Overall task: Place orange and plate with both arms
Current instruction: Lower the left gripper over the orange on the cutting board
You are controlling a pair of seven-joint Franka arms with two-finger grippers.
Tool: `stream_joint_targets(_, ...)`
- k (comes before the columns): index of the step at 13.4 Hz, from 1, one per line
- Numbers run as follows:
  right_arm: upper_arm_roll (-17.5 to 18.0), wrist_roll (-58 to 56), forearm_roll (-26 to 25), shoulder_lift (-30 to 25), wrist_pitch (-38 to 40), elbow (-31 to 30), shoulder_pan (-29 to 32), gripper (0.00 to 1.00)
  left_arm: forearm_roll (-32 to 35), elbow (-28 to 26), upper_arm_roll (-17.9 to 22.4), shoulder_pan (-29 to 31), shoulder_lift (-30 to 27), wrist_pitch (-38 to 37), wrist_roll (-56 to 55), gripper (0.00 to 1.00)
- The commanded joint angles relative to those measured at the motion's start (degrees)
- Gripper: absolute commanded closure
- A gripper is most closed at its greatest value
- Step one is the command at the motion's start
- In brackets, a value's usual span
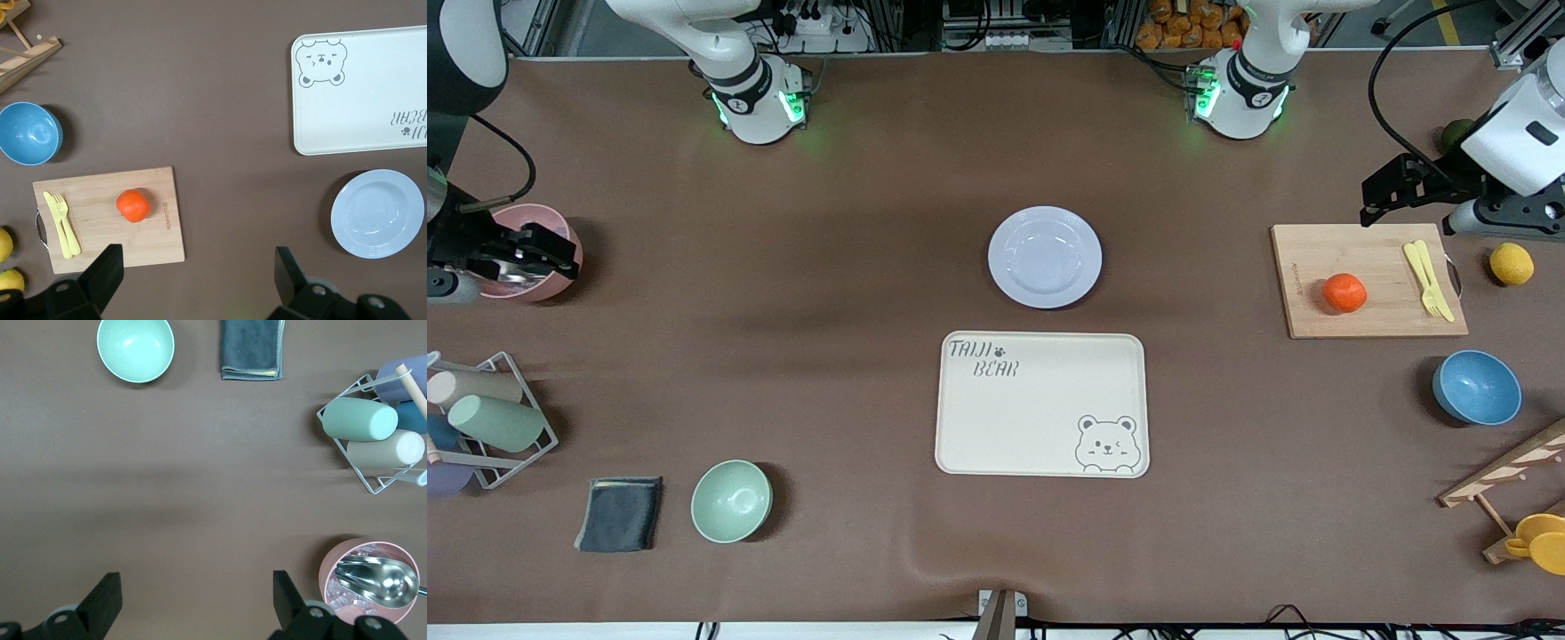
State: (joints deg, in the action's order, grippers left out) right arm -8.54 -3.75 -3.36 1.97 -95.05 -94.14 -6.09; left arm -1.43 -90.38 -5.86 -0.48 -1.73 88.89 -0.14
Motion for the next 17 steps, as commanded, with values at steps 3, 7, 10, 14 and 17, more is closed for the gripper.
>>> stream_joint_targets(3,-0.78,1.21,-0.07,0.22,0.57,0.62,-1.20,0.00,0.91,0.03,-0.21,0.22,0.32,0.32,0.76,0.00)
stream_joint_targets(7,-0.78,1.12,-0.07,0.22,0.92,0.45,-0.85,0.00,0.91,0.20,-0.03,0.22,1.02,-0.21,-0.47,0.00)
stream_joint_targets(10,-0.78,1.12,-0.07,0.31,1.27,0.36,-0.94,0.00,0.91,0.73,0.06,0.13,2.87,-0.12,-2.13,0.00)
stream_joint_targets(14,-0.78,1.12,-0.07,0.31,1.54,0.36,-0.94,0.00,0.91,-1.29,-0.03,1.10,6.46,-0.47,-9.88,0.00)
stream_joint_targets(17,-0.78,1.12,-0.07,0.40,1.54,0.36,-1.11,0.00,2.04,-6.45,0.06,1.54,8.41,-0.38,-9.61,0.00)
